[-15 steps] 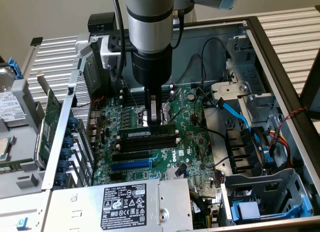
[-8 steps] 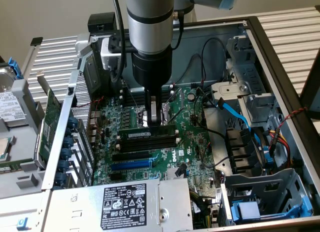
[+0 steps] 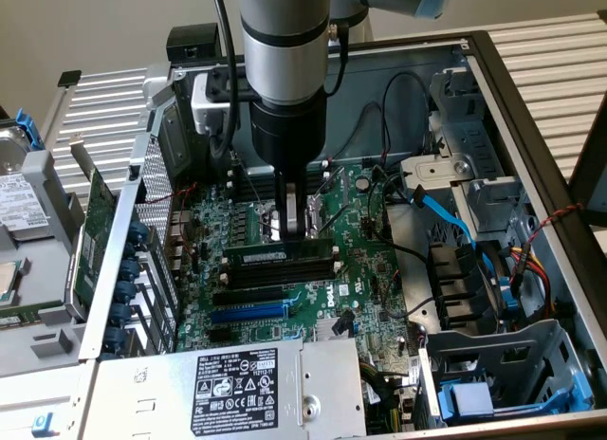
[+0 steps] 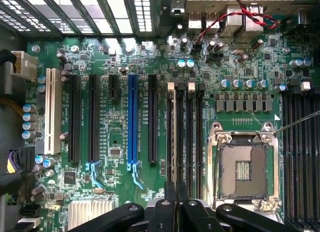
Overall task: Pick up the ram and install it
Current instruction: 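Insert the ram into the slot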
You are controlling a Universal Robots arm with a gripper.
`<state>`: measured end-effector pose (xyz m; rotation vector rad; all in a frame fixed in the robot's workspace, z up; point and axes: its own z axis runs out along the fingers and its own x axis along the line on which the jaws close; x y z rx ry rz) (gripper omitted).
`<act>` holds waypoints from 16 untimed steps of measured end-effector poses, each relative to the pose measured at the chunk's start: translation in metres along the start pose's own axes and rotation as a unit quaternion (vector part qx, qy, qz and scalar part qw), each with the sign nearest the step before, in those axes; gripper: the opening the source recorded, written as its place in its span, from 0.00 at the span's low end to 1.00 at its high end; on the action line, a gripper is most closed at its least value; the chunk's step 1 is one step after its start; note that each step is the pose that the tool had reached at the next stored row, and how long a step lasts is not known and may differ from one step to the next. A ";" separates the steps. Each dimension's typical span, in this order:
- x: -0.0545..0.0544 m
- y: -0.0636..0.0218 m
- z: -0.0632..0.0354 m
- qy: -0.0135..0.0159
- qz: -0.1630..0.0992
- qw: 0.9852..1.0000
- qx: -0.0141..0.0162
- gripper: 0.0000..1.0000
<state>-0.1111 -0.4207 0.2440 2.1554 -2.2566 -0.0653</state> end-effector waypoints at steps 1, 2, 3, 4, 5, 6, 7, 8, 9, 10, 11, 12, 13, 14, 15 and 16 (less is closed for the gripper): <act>0.000 0.0000 0.0004 0.000 0.000 1.000 0.000 0.12; 0.000 0.0001 0.0006 0.000 0.000 1.000 0.000 0.12; 0.000 0.0001 0.0009 0.000 0.000 1.000 0.000 0.12; 0.001 0.0000 0.0011 0.000 0.000 1.000 0.000 0.12; 0.001 0.0000 0.0013 -0.001 0.000 1.000 0.000 0.12; 0.001 0.0000 0.0016 -0.001 0.000 1.000 0.000 0.12; 0.002 0.0000 0.0021 -0.001 0.000 1.000 0.000 0.12; 0.002 0.0001 0.0025 -0.001 0.000 1.000 0.000 0.12; 0.002 0.0002 0.0028 -0.001 0.000 1.000 0.000 0.12; 0.002 0.0003 0.0031 -0.001 0.000 1.000 0.000 0.12; 0.002 0.0004 0.0035 -0.001 0.000 1.000 0.000 0.12; 0.002 0.0005 0.0039 -0.001 0.000 1.000 0.000 0.12; 0.002 0.0006 0.0041 -0.002 0.000 1.000 0.000 0.12; 0.002 0.0006 0.0043 -0.004 0.000 1.000 0.000 0.12; 0.002 0.0006 0.0045 -0.006 0.000 1.000 0.000 0.12; 0.002 0.0007 0.0045 -0.007 0.000 1.000 0.000 0.12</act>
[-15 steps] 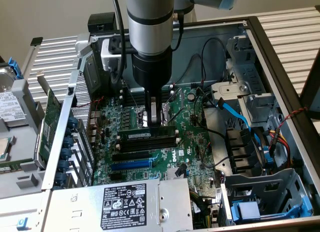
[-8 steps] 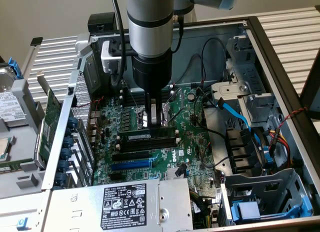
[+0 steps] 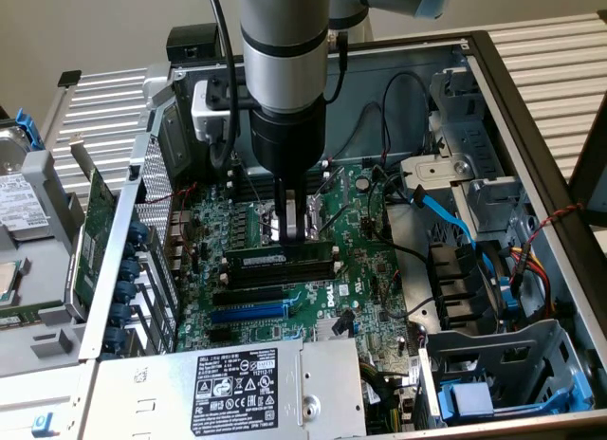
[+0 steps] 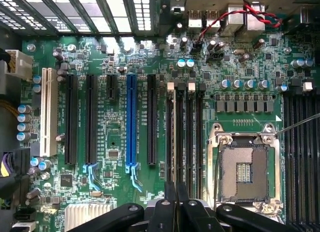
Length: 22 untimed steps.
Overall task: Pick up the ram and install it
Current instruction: 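Insert the ram into the slot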
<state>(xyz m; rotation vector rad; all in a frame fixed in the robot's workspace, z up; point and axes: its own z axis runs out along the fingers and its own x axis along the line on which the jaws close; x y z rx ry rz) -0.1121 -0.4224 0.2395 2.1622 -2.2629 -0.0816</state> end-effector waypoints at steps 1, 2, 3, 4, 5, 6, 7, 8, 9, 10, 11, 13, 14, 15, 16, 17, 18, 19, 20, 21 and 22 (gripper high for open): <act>0.000 0.0000 0.0001 0.000 0.000 1.000 0.000 0.12; 0.000 0.0000 0.0001 0.000 0.000 1.000 0.000 0.12; 0.001 0.0000 0.0001 0.000 0.000 1.000 0.000 0.12; 0.001 -0.0001 0.0000 0.000 0.000 1.000 0.000 0.12; 0.002 -0.0002 0.0000 0.000 0.000 1.000 0.000 0.12; 0.002 -0.0001 0.0000 0.000 0.000 1.000 0.000 0.12; 0.003 -0.0001 0.0000 0.000 0.000 1.000 0.000 0.12; 0.003 -0.0002 0.0000 0.000 0.000 1.000 0.000 0.12; 0.003 -0.0002 0.0000 0.000 0.000 1.000 0.000 0.12; 0.003 -0.0002 0.0001 0.000 0.000 1.000 0.000 0.12; 0.003 -0.0002 0.0001 0.000 0.000 1.000 0.000 0.12; 0.003 -0.0002 0.0005 0.000 0.000 1.000 0.000 0.12; 0.003 -0.0002 0.0010 0.000 0.000 1.000 0.000 0.12; 0.003 -0.0003 0.0013 0.000 0.000 1.000 0.000 0.12; 0.003 -0.0003 0.0016 0.000 0.000 1.000 0.000 0.12; 0.003 -0.0003 0.0017 0.000 0.000 1.000 0.000 0.12; 0.003 -0.0002 0.0018 0.000 0.000 1.000 0.000 0.12; 0.003 -0.0002 0.0019 0.000 0.000 1.000 0.000 0.12; 0.003 -0.0002 0.0020 0.000 0.000 1.000 0.000 0.12; 0.003 -0.0001 0.0021 0.000 0.000 1.000 0.000 0.12; 0.003 -0.0001 0.0023 0.000 0.000 1.000 0.000 0.12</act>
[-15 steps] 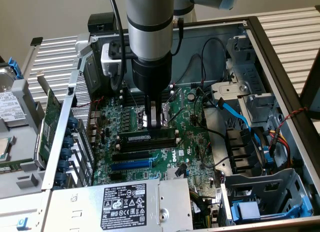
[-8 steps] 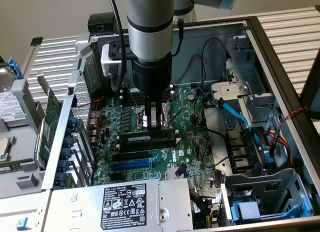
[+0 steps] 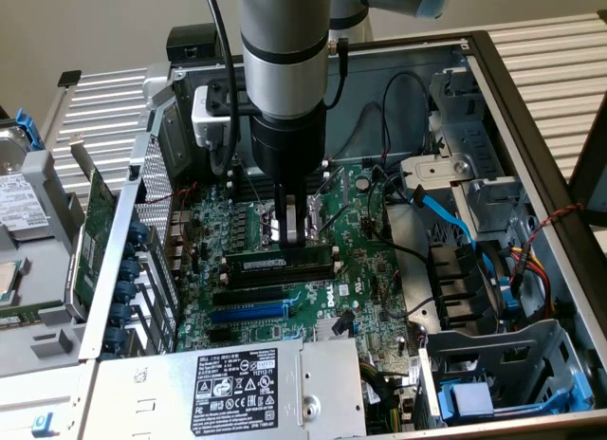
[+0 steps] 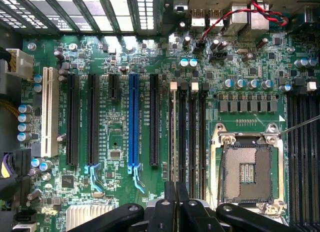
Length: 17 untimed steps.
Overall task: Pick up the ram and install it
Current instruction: 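Insert the ram into the slot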
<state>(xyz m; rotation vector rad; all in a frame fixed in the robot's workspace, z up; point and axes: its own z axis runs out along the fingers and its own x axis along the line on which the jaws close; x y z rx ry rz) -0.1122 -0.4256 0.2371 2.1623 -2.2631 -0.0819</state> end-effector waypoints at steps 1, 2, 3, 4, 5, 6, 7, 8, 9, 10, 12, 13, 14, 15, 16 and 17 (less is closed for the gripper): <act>0.000 0.0001 0.0004 0.000 0.000 1.000 0.000 0.12; 0.000 0.0002 0.0005 0.000 0.000 1.000 0.000 0.12; 0.000 0.0002 0.0005 0.000 0.000 1.000 0.000 0.12; 0.000 0.0003 0.0006 0.000 0.000 1.000 0.000 0.12; 0.000 0.0003 0.0007 0.000 0.000 1.000 0.000 0.12; 0.000 0.0003 0.0008 0.000 0.000 1.000 0.000 0.12; -0.001 0.0004 0.0009 0.000 0.000 1.000 0.000 0.12; -0.001 0.0004 0.0009 0.000 0.000 1.000 0.000 0.12; -0.001 0.0004 0.0010 0.000 0.000 1.000 0.000 0.12; -0.001 0.0004 0.0011 0.000 0.000 1.000 0.000 0.12; -0.001 0.0004 0.0011 0.000 0.000 1.000 0.000 0.12; -0.002 0.0004 0.0012 0.000 0.000 1.000 0.000 0.12; -0.002 0.0004 0.0011 0.000 0.000 1.000 0.000 0.12; -0.002 0.0004 0.0012 0.000 0.000 1.000 0.000 0.12; -0.002 0.0004 0.0014 0.000 -0.001 1.000 0.000 0.12; -0.002 0.0004 0.0016 0.000 -0.002 1.000 0.000 0.12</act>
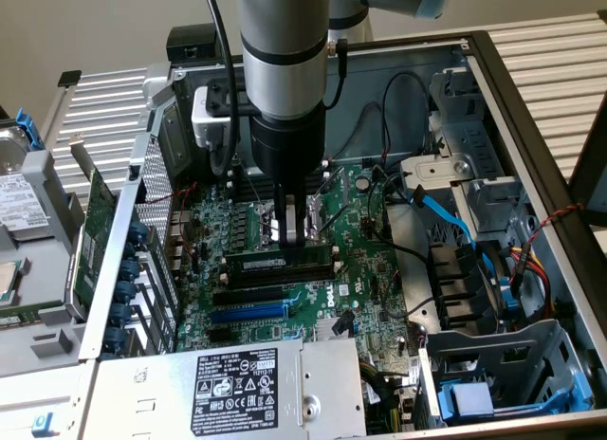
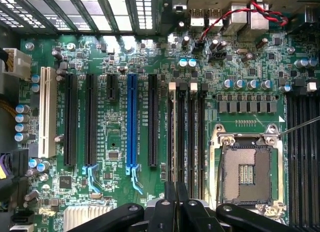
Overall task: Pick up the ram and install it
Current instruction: 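Insert the ram into the slot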
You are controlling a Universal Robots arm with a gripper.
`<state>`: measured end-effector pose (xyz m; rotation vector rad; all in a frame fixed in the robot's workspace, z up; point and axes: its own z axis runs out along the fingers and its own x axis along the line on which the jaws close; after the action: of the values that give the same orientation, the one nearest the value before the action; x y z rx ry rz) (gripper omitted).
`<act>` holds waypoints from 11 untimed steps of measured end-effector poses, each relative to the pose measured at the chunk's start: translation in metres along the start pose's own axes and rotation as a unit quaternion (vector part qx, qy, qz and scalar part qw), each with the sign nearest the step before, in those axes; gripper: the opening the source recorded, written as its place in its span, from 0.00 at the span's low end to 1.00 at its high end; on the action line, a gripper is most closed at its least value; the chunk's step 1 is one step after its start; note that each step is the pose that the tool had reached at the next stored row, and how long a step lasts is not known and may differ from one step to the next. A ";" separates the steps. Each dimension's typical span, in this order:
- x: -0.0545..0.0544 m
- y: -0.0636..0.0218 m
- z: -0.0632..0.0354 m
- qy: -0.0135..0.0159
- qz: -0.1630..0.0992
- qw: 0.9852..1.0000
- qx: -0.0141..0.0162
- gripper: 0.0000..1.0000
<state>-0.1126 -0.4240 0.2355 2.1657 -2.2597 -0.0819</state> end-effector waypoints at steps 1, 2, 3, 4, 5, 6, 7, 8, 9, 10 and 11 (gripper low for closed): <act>0.000 0.0001 0.0000 0.000 0.000 1.000 0.000 0.12; 0.000 0.0002 0.0001 0.000 0.000 1.000 0.000 0.12; 0.000 0.0004 0.0002 0.000 0.000 1.000 0.000 0.12; 0.000 0.0007 0.0003 0.000 0.000 1.000 0.001 0.12; 0.000 0.0008 0.0003 0.000 0.000 1.000 0.001 0.12; 0.000 0.0008 0.0003 0.000 0.000 1.000 0.001 0.12; 0.000 0.0008 0.0003 0.000 0.000 1.000 0.002 0.12; 0.000 0.0009 0.0003 0.000 0.000 1.000 0.002 0.12; 0.000 0.0009 0.0003 0.000 0.000 1.000 0.003 0.12; 0.000 0.0009 0.0003 0.000 0.000 1.000 0.003 0.12; 0.000 0.0009 0.0003 0.000 0.000 1.000 0.003 0.12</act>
<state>-0.1136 -0.4240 0.2353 2.1698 -2.2628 -0.0748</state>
